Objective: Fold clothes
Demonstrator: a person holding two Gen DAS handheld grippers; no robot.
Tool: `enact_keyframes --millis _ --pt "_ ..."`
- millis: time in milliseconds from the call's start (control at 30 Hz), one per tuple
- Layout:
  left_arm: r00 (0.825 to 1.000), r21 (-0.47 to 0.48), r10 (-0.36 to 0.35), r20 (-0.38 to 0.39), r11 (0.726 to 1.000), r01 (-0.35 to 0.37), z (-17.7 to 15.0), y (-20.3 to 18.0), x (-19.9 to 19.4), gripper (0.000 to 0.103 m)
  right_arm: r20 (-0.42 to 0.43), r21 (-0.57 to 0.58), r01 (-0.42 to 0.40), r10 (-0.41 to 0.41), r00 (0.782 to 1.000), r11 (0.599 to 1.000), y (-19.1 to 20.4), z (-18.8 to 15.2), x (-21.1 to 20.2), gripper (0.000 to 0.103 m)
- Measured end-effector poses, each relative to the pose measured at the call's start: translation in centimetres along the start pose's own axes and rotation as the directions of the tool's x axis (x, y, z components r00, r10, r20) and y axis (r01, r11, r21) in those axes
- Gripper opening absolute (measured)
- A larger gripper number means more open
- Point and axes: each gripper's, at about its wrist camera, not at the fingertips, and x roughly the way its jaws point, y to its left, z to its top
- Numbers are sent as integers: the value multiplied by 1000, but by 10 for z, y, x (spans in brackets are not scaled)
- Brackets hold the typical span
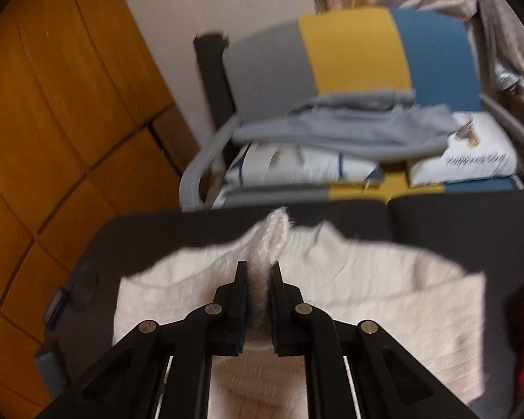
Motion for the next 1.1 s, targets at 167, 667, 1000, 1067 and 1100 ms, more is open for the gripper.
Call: enact_keyframes --millis 167,667,1000,1067,1100 --pt "993 122 92 77 987 -101 17 -18 3 102 96 28 10 -13 995 1000 -12 23 -31 9" --pt "963 -16 248 107 969 -248 32 34 27 101 -64 257 106 -92 994 961 -124 -43 -15 9" --pt "977 -102 191 94 978 -181 35 48 32 100 -83 312 42 -17 996 949 -130 -59 -3 10" --pt "976 -102 196 93 977 -186 34 49 28 100 -108 315 68 -36 994 947 -131 -56 -1 18" --pt "976 -103 198 93 977 -188 33 50 26 100 -131 321 87 -46 990 943 -134 -56 1 26"
